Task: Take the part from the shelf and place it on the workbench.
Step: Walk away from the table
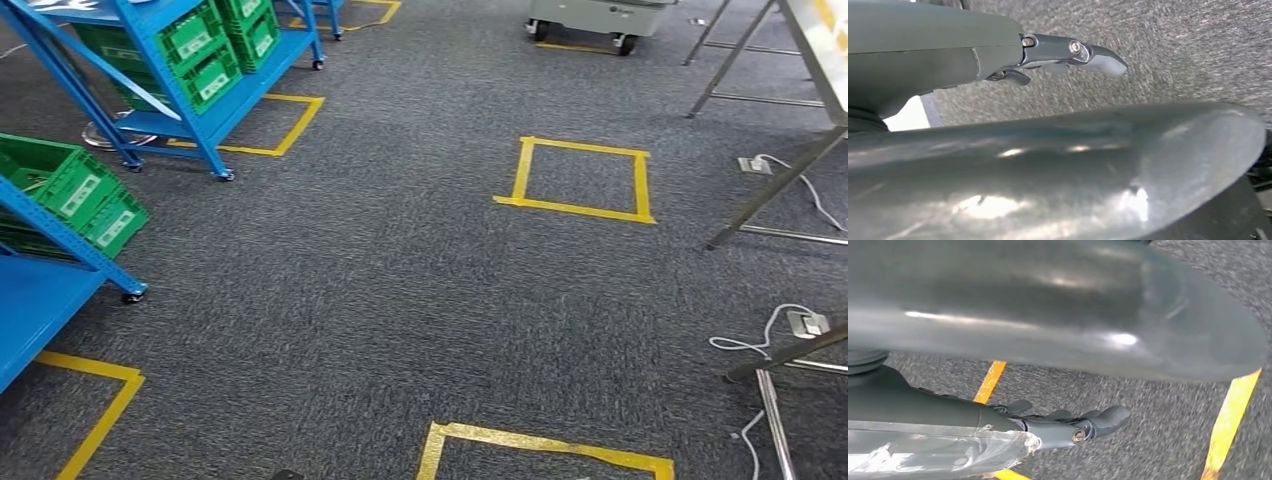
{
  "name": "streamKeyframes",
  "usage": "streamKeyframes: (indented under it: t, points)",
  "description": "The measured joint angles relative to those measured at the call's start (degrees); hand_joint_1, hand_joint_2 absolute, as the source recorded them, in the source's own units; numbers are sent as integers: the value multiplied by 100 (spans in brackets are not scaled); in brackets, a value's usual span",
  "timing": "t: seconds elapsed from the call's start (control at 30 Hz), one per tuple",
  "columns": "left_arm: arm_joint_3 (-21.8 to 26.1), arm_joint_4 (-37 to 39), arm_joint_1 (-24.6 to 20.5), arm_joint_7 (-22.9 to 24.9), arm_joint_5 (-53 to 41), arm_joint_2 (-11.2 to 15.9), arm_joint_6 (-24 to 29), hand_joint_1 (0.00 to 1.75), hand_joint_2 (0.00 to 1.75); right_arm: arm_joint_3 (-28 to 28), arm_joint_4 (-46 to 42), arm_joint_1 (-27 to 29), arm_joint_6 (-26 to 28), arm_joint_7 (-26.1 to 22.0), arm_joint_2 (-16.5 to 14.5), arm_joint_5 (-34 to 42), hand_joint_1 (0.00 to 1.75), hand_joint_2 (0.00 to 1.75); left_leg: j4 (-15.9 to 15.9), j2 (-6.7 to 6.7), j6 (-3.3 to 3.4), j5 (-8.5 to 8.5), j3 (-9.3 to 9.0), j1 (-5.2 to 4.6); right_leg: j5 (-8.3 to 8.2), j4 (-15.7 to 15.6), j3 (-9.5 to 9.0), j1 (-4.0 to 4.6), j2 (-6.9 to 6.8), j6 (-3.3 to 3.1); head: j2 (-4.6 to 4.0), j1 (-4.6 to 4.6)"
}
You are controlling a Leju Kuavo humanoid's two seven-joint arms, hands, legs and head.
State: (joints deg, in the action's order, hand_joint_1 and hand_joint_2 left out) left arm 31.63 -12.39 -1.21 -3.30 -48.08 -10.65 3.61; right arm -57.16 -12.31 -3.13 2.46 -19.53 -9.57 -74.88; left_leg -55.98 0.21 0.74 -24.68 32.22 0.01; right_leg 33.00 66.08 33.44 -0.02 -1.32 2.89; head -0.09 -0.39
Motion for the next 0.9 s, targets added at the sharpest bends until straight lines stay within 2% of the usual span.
streamKeyframes:
  t: [0.03, 0.07, 0.1, 0.13, 0.17, 0.2, 0.23, 0.27, 0.3, 0.37, 0.4, 0.43, 0.47, 0.5, 0.53, 0.57, 0.6, 0.63, 0.67, 0.7, 0.73, 0.77, 0.8, 0.83, 0.87, 0.9]
  points:
    - [1, 0, -7, -1, -8, -3, -5, 0, 0, 0, 0, 15, 1, 3, 0, 0, 0, 0, -1, -80, 13, 4, 6, -1, 179, 417, 199, -2, 74, 4, 0, 8]
    - [0, 0, -11, -1, -18, -5, -12, 0, 0, 0, 0, 29, 2, 7, 0, 0, 0, 0, -2, -163, 18, 7, 10, -3, 281, 739, 364, -3, 102, 4, 0, 10]
    - [1, 0, -7, -2, -28, -6, -18, 0, 0, 0, 0, 37, 3, 11, 0, 0, 0, 0, -3, -249, 17, 10, 8, -3, 264, 858, 442, -4, 112, 1, 0, 12]
    - [2, 0, -3, -2, -37, -7, -23, 0, 0, 0, 0, 39, 5, 14, 0, 1, 0, 0, -3, -336, 12, 13, 3, -2, 128, 733, 407, -9, 123, -6, 0, 11]
    - [1, 0, 0, -3, -44, -8, -28, 0, 0, 0, 0, 36, 7, 14, 0, 1, 0, 0, -5, -423, 3, 18, -4, 1, -89, 405, 270, -20, 166, -12, 0, 10]
    - [1, 0, 0, -5, -49, -10, -31, 0, 0, 0, 0, 32, 10, 14, 0, 1, 0, 0, -6, -507, -13, 22, -8, 6, -302, -24, 82, -41, 290, -15, 0, 12]
    - [0, 0, -7, -8, -53, -11, -34, 0, 0, 0, 0, 30, 13, 14, 0, 1, 0, 0, -19, -583, -37, 25, -3, 4, -449, -403, -84, -64, 434, -18, 0, 10]
    - [0, 0, -14, -10, -56, -11, -38, 0, 0, 0, 0, 27, 15, 15, 0, 1, 0, 0, -25, -647, -67, 33, 11, 5, -526, -655, -200, -78, 551, -29, 0, 7]
    - [0, 1, -14, -13, -63, -11, -41, 0, 0, 0, 0, 23, 17, 15, 0, 0, 0, 0, -26, -706, -106, 47, 32, 10, -540, -768, -253, -79, 626, -50, 0, 4]
    - [1, 2, 2, -15, -84, -10, -44, 0, 0, 0, 0, 14, 22, 15, -2, 0, 0, 0, -11, -809, -185, 84, 75, 35, -561, -785, -265, -58, 539, -124, 0, 1]
    - [0, 3, 12, -16, -96, -11, -45, 0, 0, 0, 0, 12, 24, 15, -3, 0, 0, 0, -30, -768, -216, 68, 100, 39, -581, -799, -267, -53, 474, -167, 0, -2]
    - [0, 4, 15, -17, -105, -12, -46, 0, 0, 0, 0, 12, 26, 13, -4, 0, 0, 0, -126, -651, -238, -9, 154, 34, -599, -818, -267, -54, 400, -210, 0, -16]
    - [0, 4, 11, -17, -110, -13, -46, 0, 0, 0, 0, 16, 28, 12, -5, 0, 0, 0, -344, -487, -256, -157, 262, 25, -613, -838, -264, -56, 315, -245, 0, -37]
    - [-1, 4, 2, -18, -113, -15, -46, 0, 0, 0, 0, 25, 28, 12, -4, 0, 0, 0, -684, -300, -270, -357, 424, 16, -617, -844, -260, -43, 227, -269, 0, -58]
    - [-1, 4, -5, -21, -118, -15, -46, 0, 0, -1, 0, 38, 31, 11, -4, 0, 0, 0, -1092, -185, -285, -561, 618, 15, -616, -846, -252, -32, 129, -285, 0, -74]
    - [-1, 4, -8, -23, -124, -15, -46, 0, 0, -1, 0, 48, 33, 11, -4, 0, 0, 0, -1449, -130, -296, -704, 784, 17, -614, -845, -245, -21, 29, -290, 0, -78]
    - [0, 4, -4, -27, -133, -14, -46, 0, 0, -2, 0, 51, 35, 12, -4, 0, 0, 0, -1646, -108, -302, -744, 867, 18, -612, -845, -241, -15, -66, -293, 0, -78]
    - [1, 4, 4, -32, -145, -13, -46, 0, 0, -2, 0, 46, 39, 12, -4, 0, 0, 0, -1626, -95, -302, -675, 841, 18, -609, -845, -240, -12, -151, -292, 0, -78]
    - [1, 4, 11, -36, -156, -10, -46, 0, 0, -2, 0, 37, 42, 12, -4, -1, 0, 0, -1380, -61, -298, -516, 695, 17, -606, -844, -244, -12, -228, -288, 0, -79]
    - [2, 4, 14, -43, -166, -8, -47, 0, 0, -1, 0, 27, 44, 11, -4, -2, 0, 0, -995, 36, -289, -325, 469, 13, -601, -844, -254, -11, -298, -278, 0, -79]
    - [2, 4, 7, -54, -174, -8, -49, 0, 0, -1, 0, 23, 46, 10, -4, -4, 0, 0, -573, 188, -279, -183, 235, -2, -585, -832, -262, 6, -363, -257, 0, -83]
    - [1, 4, -5, -67, -181, -9, -54, 0, 0, 0, 0, 22, 46, 8, -4, -7, 0, 0, -253, 303, -252, -88, 58, -15, -571, -825, -268, 23, -427, -231, 0, -83]
    - [1, 4, -16, -80, -187, -11, -60, 0, 0, -1, 0, 23, 46, 6, -4, -9, 0, 0, -65, 379, -224, -55, -37, -28, -557, -820, -277, 40, -487, -203, 0, -80]
    - [1, 4, -21, -93, -192, -13, -68, 0, 0, -1, 0, 22, 46, 3, -4, -9, 0, 0, 4, 373, -194, -61, -55, -42, -548, -821, -288, 53, -549, -174, 0, -75]
    - [1, 4, -17, -102, -199, -14, -75, 0, 0, -2, 0, 15, 46, 0, -4, -9, 0, 0, -1, 292, -155, -51, -44, -41, -545, -834, -309, 51, -612, -149, 0, -72]
    - [1, 4, -5, -106, -204, -14, -80, 0, 0, -2, -1, 4, 46, -3, -4, -9, 0, 0, 9, 227, -125, -42, -42, -31, -527, -826, -323, 42, -590, -115, 0, -66]
